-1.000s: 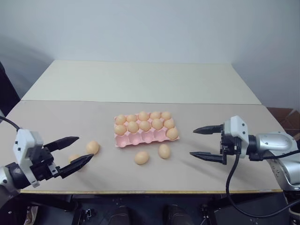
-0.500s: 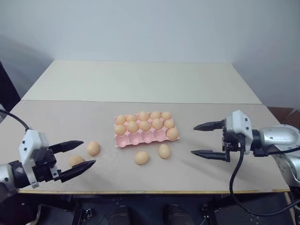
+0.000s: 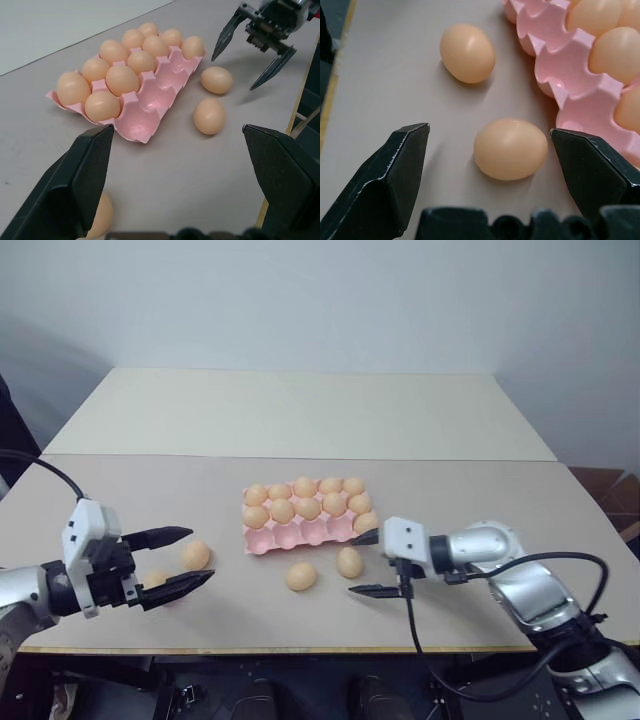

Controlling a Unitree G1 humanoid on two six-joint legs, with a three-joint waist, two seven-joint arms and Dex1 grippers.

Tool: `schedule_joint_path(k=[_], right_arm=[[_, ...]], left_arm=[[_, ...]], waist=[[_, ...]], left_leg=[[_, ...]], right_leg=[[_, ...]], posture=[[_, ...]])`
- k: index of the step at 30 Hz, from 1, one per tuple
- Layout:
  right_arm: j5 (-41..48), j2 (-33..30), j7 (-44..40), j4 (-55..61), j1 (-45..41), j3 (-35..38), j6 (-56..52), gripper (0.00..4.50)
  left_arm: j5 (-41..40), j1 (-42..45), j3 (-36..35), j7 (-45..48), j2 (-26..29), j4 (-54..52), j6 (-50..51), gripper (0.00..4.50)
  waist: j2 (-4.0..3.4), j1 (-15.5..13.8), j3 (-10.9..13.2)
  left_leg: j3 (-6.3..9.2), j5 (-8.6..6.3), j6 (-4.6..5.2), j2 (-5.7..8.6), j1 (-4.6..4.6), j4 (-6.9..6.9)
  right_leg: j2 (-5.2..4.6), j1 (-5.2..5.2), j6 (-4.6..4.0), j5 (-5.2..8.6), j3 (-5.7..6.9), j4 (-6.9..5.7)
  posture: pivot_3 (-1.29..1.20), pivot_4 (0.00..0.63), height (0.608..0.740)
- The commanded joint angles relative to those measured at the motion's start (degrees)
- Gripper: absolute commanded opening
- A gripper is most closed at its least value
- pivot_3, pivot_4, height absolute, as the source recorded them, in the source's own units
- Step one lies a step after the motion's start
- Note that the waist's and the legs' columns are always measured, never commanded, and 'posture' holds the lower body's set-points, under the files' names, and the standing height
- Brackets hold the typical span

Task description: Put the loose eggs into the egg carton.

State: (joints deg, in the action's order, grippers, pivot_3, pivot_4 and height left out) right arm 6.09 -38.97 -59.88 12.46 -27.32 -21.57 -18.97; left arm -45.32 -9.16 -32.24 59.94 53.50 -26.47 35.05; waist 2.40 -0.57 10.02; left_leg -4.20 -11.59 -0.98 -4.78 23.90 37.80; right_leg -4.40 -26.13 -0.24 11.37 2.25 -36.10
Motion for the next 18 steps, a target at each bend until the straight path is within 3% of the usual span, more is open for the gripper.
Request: schedule_joint_path(k=[1,5,8,12,18], right_arm=[[-3.9,1.88,2.04,-1.42,-2.1,-1.36,1.17,4.5],[-6.43,3.52,2.42,-3.49,-2.7,-2.71,2.13,4.5],[-6.49,3.98,1.59,-2.9,-2.64,-2.34,2.5,3.88],[-5.42,2.94,-0.45,-0.91,-1.63,-1.33,2.34,2.63],[2.26,3.32,-1.91,6.05,-3.25,4.78,-3.23,2.55]], left_arm=[[0.26,0.94,0.06,0.57,0.26,-0.13,-1.24,4.48],[0.31,-0.2,-0.75,0.53,-0.26,-1.07,-1.24,4.48],[0.16,-1.37,-1.73,0.27,-0.55,-1.77,-1.06,4.5],[0.32,-2.25,-2.31,0.15,-0.71,-2.17,-1.21,4.5],[-0.13,-2.16,-2.33,0.02,-0.67,-2.1,-0.85,4.5]], waist=[[0.0,-0.02,0.0],[0.0,0.01,0.0],[0.0,0.03,0.0],[0.0,-0.01,0.0],[0.0,-0.06,0.0]], left_leg=[[0.0,0.0,0.0,0.0,0.0,0.0],[-0.01,0.0,0.0,-0.01,0.0,0.0],[-0.01,0.0,0.0,0.0,0.0,0.0],[-0.01,0.0,0.0,-0.01,-0.01,0.0],[-0.01,0.0,0.0,-0.01,-0.02,0.0]], right_leg=[[0.0,0.0,0.0,0.0,0.0,-0.01],[0.01,0.0,0.0,-0.01,0.0,-0.01],[0.01,-0.01,0.01,-0.01,0.0,-0.01],[0.01,0.0,0.0,-0.01,0.0,-0.03],[0.01,0.0,0.0,-0.01,0.0,-0.05]], posture=[[0.0,0.15,0.74],[0.0,0.15,0.74],[0.0,0.15,0.74],[0.0,0.15,0.74],[0.0,0.15,0.74]])
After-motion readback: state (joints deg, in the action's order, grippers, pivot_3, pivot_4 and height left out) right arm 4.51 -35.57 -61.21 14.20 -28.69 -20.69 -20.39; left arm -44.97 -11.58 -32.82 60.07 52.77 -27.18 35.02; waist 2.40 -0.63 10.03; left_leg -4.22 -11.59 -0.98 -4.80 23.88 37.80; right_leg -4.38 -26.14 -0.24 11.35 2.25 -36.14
